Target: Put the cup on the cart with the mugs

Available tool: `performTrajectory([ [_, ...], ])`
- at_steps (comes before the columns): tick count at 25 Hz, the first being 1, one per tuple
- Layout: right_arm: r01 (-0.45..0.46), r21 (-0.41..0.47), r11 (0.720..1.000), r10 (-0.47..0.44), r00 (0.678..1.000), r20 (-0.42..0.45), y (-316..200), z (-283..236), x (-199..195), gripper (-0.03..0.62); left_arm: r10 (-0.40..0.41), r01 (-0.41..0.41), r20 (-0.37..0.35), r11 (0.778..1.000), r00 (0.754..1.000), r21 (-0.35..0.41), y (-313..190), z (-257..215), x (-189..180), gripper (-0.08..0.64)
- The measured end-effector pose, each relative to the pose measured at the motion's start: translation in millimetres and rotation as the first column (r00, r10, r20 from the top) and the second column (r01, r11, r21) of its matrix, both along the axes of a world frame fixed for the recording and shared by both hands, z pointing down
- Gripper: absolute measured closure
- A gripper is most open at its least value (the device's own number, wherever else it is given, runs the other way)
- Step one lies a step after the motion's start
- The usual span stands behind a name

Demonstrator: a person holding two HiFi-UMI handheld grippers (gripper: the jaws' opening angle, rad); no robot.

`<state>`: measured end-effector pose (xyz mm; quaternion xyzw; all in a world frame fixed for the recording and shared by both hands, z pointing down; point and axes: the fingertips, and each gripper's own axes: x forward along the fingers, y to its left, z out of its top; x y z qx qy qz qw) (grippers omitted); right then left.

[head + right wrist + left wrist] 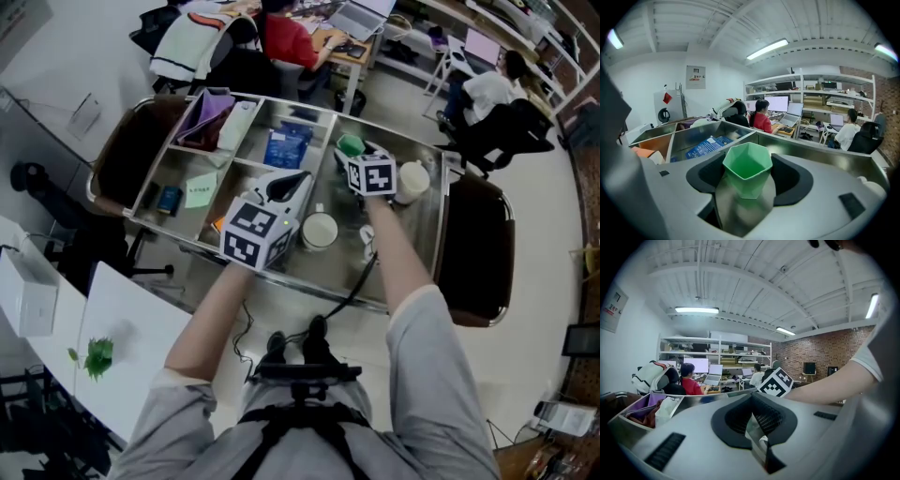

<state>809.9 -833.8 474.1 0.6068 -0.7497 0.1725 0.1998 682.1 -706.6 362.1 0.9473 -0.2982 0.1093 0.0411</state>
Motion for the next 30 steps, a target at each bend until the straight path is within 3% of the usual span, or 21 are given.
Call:
performTrajectory([
  [4,0.004,-0.005,1.000,-0.004,1.000,0.020,0.4,4.3,-3.1,0.269,-0.013,0.013,-0.002,1.000,1.000,-0.008,-3.7,4.7,-2.8,0.555],
  [9,-0.026,0.001,1.000,0.026,0.999,-0.019,1.1,6.9,5.6,0.193,-0.011,0.011,0.002,1.000,1.000,-0.014,-4.1,8.9,-3.9,0.555],
  [19,-0.050,0.078,0.996,0.052,0.998,-0.031,13.3,-38.0,4.8,0.193,0.007,-0.007,-0.010,1.000,1.000,-0.011,8.0,0.7,-9.4,0.555],
  [24,-0.056,0.126,0.990,0.056,0.998,0.005,37.8,-74.0,-3.5,0.195,0.020,-0.020,-0.020,1.000,1.000,-0.002,21.9,-5.9,-16.8,0.555],
  [25,-0.057,0.143,0.988,0.057,0.998,0.007,44.1,-82.8,-5.9,0.196,0.022,-0.022,-0.022,1.000,1.000,0.002,24.8,-6.7,-18.6,0.555],
  [30,-0.064,0.211,0.975,0.061,0.998,0.021,82.4,-121.7,-21.6,0.325,0.032,-0.032,-0.022,0.999,0.999,0.010,40.1,-5.6,-31.6,0.555],
])
